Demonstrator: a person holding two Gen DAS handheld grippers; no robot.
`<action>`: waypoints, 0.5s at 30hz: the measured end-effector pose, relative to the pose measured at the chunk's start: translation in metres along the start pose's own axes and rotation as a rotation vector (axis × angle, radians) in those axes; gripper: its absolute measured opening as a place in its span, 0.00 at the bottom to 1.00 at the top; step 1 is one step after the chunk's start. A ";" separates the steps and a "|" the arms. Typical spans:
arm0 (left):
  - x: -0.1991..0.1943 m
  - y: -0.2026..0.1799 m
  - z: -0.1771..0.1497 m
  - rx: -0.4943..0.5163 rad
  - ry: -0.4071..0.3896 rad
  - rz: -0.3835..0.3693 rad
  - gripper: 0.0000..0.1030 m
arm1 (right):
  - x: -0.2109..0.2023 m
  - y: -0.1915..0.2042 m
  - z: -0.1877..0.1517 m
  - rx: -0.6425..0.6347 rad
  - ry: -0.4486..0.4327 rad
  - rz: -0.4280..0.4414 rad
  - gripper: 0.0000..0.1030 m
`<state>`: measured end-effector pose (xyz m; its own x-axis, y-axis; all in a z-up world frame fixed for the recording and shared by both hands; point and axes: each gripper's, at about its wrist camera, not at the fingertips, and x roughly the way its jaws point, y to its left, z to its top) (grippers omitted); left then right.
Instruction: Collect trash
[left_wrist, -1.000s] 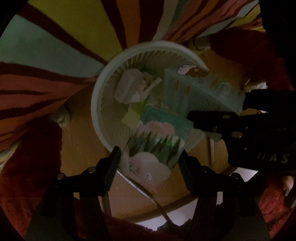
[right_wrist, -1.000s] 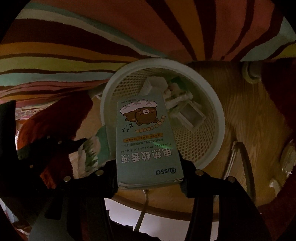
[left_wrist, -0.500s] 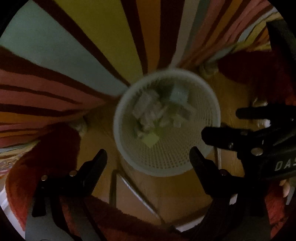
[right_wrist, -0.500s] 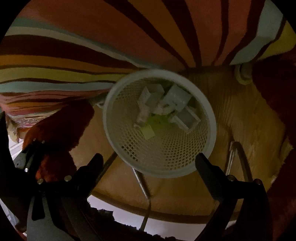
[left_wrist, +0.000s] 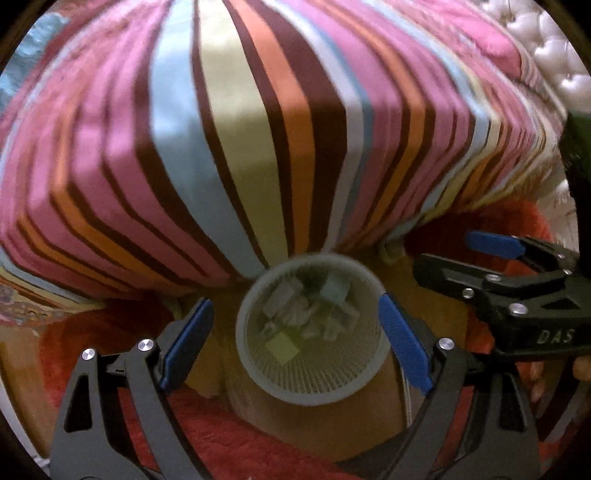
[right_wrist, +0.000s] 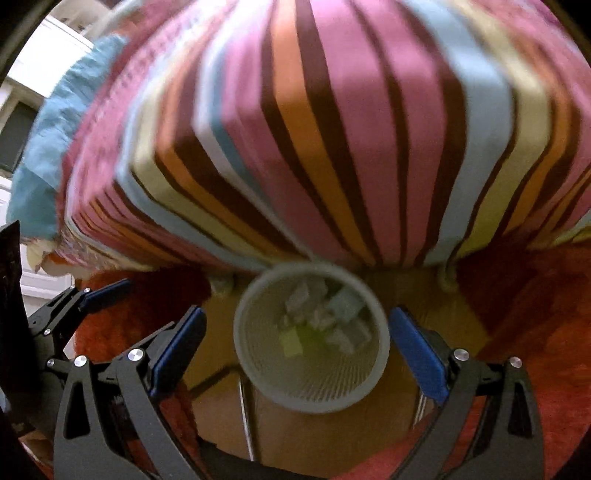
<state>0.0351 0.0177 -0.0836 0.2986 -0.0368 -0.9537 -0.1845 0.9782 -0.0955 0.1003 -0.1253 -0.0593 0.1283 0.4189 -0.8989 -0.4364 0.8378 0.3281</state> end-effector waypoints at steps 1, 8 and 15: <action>-0.010 0.000 0.003 -0.008 -0.031 0.002 0.85 | -0.008 0.002 0.002 -0.005 -0.036 -0.003 0.92; -0.051 -0.002 0.010 -0.033 -0.179 0.037 0.85 | -0.043 0.009 0.007 -0.030 -0.177 -0.033 0.92; -0.094 -0.011 0.016 -0.007 -0.292 0.103 0.85 | -0.075 0.017 0.009 -0.046 -0.303 -0.069 0.92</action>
<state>0.0238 0.0140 0.0111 0.5345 0.1234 -0.8361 -0.2335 0.9723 -0.0057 0.0918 -0.1394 0.0161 0.4151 0.4530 -0.7890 -0.4567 0.8538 0.2500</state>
